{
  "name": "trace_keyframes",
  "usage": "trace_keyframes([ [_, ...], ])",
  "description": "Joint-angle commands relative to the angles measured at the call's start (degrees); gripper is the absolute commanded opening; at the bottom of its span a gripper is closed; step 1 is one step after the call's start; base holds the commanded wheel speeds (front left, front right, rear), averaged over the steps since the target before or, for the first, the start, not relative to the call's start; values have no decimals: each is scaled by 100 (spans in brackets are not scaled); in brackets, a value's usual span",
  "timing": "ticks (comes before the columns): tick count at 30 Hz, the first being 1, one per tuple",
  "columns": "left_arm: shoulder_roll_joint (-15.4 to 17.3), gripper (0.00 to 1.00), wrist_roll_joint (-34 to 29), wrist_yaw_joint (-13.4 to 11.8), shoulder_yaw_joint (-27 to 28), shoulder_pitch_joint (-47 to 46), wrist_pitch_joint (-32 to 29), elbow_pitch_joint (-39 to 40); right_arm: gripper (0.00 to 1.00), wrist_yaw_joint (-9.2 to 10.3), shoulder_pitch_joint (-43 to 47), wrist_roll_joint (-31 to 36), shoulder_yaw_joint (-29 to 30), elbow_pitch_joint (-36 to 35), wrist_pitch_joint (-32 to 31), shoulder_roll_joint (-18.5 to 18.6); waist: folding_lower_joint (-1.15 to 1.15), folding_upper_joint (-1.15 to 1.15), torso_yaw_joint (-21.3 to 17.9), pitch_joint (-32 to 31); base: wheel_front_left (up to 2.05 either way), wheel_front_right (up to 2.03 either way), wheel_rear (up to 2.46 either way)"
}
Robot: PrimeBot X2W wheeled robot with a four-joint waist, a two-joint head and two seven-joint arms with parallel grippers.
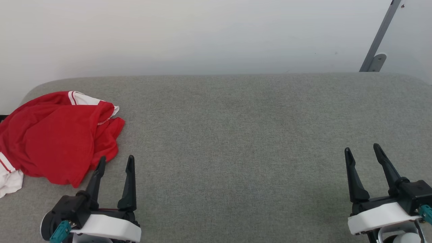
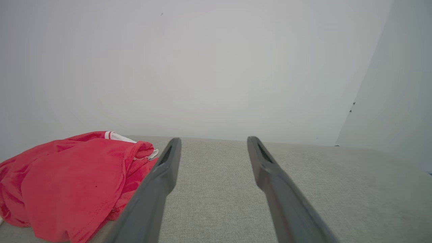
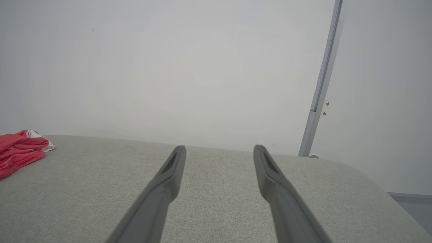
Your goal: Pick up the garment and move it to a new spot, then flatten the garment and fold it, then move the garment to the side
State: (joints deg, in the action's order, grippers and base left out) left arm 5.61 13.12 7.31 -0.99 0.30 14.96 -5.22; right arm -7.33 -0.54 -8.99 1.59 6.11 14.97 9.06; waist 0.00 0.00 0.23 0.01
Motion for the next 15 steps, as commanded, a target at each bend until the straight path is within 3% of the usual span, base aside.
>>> trace_keyframes([
  [1,13,100,44,19,3,34,33,-14,100,-29,49,4,-20,-25,32,6,0,0,9,-1,0,0,0],
  [10,-9,100,90,18,155,-61,32,-146,100,-29,78,-55,-132,-83,32,18,0,0,252,-44,0,0,0],
  [15,-60,100,118,18,351,-92,32,-286,100,-29,76,-102,-343,-52,32,76,0,0,638,-134,0,0,0],
])
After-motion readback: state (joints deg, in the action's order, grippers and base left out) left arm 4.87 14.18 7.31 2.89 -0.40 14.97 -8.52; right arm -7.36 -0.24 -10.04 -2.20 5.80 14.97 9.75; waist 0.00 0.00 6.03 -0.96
